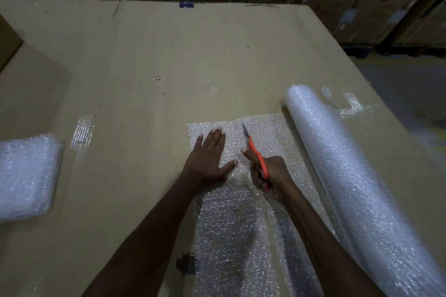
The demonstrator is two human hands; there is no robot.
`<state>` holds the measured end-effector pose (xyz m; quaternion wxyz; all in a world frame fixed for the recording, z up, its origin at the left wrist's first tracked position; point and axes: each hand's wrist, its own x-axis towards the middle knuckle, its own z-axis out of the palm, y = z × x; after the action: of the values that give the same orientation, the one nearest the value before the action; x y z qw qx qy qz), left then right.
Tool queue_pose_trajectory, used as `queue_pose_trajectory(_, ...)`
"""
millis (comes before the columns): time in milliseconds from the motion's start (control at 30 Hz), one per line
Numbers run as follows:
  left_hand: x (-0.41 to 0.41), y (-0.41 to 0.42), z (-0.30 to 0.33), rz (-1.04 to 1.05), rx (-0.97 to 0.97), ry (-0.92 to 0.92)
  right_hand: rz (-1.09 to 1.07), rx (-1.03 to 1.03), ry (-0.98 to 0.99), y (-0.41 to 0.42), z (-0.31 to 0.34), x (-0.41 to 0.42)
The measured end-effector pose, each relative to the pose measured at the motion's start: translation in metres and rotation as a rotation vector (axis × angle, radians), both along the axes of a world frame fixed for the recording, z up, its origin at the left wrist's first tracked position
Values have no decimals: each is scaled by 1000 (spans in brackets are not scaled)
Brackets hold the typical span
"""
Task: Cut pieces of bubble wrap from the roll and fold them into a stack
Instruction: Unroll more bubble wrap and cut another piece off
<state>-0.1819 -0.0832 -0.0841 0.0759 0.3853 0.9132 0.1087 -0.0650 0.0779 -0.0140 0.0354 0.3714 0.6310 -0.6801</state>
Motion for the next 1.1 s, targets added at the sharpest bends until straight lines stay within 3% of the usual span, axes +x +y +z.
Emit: queue_pose_trajectory(1100, 9, -13, -11, 32, 68, 82, 22, 49, -38, 8, -2, -34)
